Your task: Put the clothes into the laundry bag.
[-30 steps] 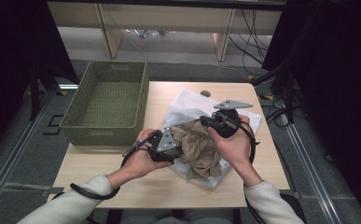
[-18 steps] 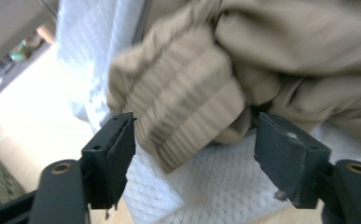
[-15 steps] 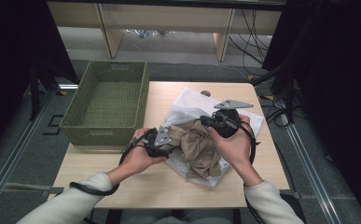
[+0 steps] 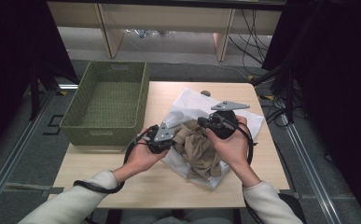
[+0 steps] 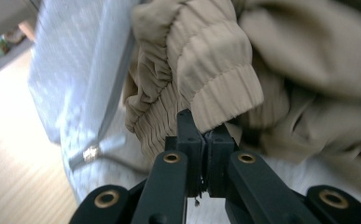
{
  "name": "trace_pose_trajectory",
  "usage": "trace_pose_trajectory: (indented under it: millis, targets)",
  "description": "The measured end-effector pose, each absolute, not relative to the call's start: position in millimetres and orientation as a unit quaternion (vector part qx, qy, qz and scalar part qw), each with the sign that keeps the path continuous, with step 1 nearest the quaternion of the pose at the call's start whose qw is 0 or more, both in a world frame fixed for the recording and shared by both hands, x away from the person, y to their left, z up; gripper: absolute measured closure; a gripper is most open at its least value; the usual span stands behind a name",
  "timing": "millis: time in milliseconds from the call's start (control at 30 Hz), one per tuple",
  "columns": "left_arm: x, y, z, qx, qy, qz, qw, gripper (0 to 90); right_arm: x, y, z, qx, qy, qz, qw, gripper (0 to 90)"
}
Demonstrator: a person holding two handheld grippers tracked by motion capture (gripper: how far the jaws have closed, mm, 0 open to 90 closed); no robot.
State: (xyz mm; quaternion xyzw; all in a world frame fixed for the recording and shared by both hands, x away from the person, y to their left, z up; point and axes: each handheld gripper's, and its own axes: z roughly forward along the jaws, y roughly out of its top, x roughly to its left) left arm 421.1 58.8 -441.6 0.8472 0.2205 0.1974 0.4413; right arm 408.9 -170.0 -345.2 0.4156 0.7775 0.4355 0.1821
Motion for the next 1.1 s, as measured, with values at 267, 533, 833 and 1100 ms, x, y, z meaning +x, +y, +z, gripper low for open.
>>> trace_pose_trajectory:
  millis: [267,533,833,1100]
  targets:
    - [404,50,-411,0.812,0.217,0.184,0.51,87.8,402,-167,-338,0.403,0.775,0.45,0.188,90.0]
    - [396,44,-382,0.791,0.199,0.22,0.535,88.0,391,-169,-319,0.384,0.759,0.485,0.204,90.0]
    - [419,19,-411,0.822,0.18,0.256,0.476,87.5,391,-168,-319,0.388,0.759,0.485,0.197,90.0]
    - [439,13,-437,0.848,0.186,0.233,0.438,79.9,401,-176,-330,0.406,0.761,0.467,0.195,90.0]
